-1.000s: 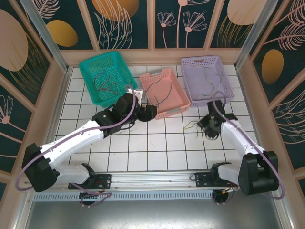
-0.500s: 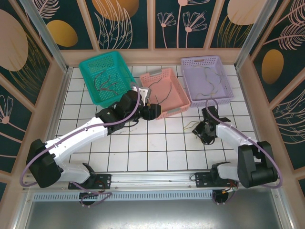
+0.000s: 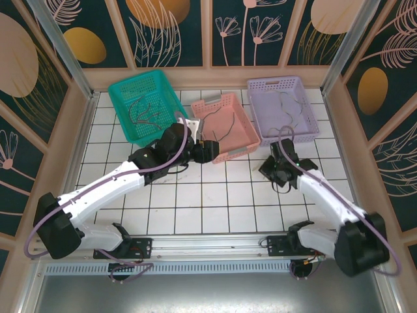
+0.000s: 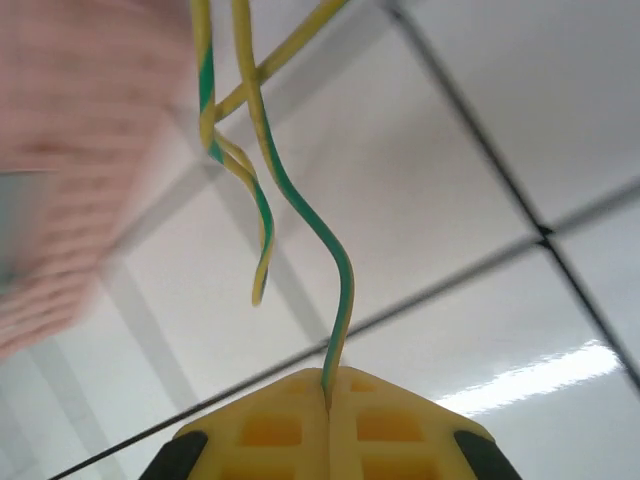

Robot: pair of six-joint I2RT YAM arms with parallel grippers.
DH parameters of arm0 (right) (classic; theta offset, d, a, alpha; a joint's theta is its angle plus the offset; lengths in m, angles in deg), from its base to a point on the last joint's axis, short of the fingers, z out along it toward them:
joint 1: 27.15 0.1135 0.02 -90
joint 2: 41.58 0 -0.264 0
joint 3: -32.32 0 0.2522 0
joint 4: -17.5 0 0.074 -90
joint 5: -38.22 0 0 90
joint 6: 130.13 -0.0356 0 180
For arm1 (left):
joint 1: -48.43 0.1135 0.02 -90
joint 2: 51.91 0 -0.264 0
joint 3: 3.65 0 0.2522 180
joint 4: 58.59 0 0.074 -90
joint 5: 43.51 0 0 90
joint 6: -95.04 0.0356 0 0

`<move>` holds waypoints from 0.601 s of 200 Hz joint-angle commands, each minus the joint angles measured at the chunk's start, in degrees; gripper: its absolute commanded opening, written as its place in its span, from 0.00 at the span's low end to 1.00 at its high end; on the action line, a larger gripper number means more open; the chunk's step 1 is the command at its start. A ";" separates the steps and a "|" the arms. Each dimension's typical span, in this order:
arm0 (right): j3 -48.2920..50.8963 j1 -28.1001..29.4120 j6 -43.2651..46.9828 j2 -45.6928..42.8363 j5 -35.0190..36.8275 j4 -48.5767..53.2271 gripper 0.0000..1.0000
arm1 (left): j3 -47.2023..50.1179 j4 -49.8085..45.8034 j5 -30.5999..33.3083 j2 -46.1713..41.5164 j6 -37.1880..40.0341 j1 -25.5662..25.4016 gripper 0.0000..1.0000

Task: Untangle the cables

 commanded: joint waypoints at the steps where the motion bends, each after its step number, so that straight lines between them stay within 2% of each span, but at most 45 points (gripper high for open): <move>1: -5.48 2.29 6.11 -8.04 2.51 -0.63 0.00 | -1.24 3.33 0.52 -2.25 -4.92 0.90 0.66; 23: -7.78 2.30 8.82 -10.83 -6.81 -7.70 0.00 | -0.26 8.19 -3.10 -3.27 -9.23 2.52 0.65; 48: -10.89 2.31 8.35 -7.55 -15.55 -16.38 0.00 | 1.38 13.82 -6.55 -4.02 -15.93 4.68 0.66; 83: -12.71 2.40 2.73 -1.70 -20.81 -25.65 0.00 | 5.79 27.87 -10.13 -4.70 -26.35 5.29 0.69; 120: -16.06 4.05 0.85 3.10 -22.79 -28.33 0.00 | 6.34 31.67 -10.85 -3.19 -28.21 5.24 0.71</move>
